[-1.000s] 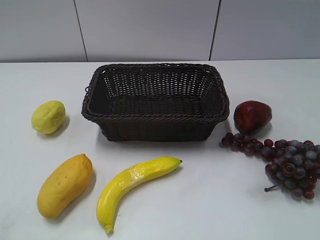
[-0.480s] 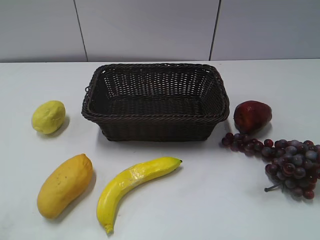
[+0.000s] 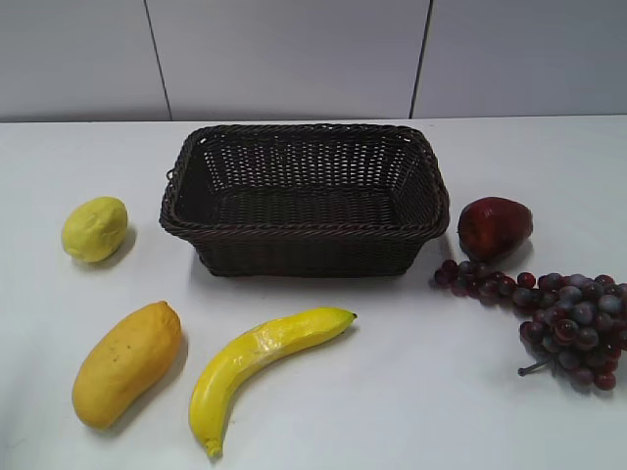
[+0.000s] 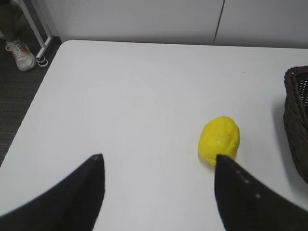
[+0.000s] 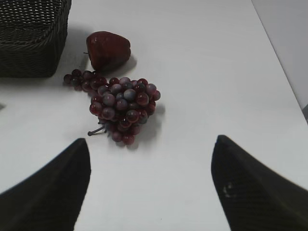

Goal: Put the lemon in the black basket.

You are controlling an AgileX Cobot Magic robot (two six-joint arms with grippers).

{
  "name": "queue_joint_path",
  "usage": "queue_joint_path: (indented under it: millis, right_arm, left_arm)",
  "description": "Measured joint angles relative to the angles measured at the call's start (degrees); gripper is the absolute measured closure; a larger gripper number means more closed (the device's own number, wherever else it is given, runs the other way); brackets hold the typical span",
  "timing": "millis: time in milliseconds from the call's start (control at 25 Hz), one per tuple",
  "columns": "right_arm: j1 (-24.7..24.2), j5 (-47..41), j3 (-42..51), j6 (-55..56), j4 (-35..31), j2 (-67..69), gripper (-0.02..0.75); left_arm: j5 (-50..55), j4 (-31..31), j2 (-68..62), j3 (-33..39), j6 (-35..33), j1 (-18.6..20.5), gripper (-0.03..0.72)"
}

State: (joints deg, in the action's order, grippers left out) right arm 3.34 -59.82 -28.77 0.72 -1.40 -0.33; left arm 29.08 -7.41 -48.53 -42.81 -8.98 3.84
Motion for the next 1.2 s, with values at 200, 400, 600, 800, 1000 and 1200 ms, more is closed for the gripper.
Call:
queue_joint_path:
  millis: [200, 400, 600, 800, 1000, 1200]
  right_arm:
    - [0.00, 0.00, 0.00, 0.00, 0.00, 0.00, 0.146]
    - [0.00, 0.00, 0.00, 0.00, 0.00, 0.00, 0.146]
    - [0.00, 0.00, 0.00, 0.00, 0.00, 0.00, 0.146]
    - [0.00, 0.00, 0.00, 0.00, 0.00, 0.00, 0.146]
    - [0.00, 0.00, 0.00, 0.00, 0.00, 0.00, 0.146]
    - [0.00, 0.00, 0.00, 0.00, 0.00, 0.00, 0.146]
  left_arm:
    - [0.68, -0.85, -11.67, -7.67, -2.93, 0.00, 0.100]
    - [5.89, -4.46, -23.90, -15.95, -8.56, 0.00, 0.099]
    - [12.39, -9.54, -33.84, -22.60, -16.38, -0.58, 0.099]
    - [17.70, -9.55, -43.09, -28.42, -19.22, -4.36, 0.099]
    - [21.57, -3.96, -53.19, -34.16, -19.96, -10.13, 0.099]
    - [23.27, -2.19, -61.19, -38.23, -20.03, -13.62, 0.099]
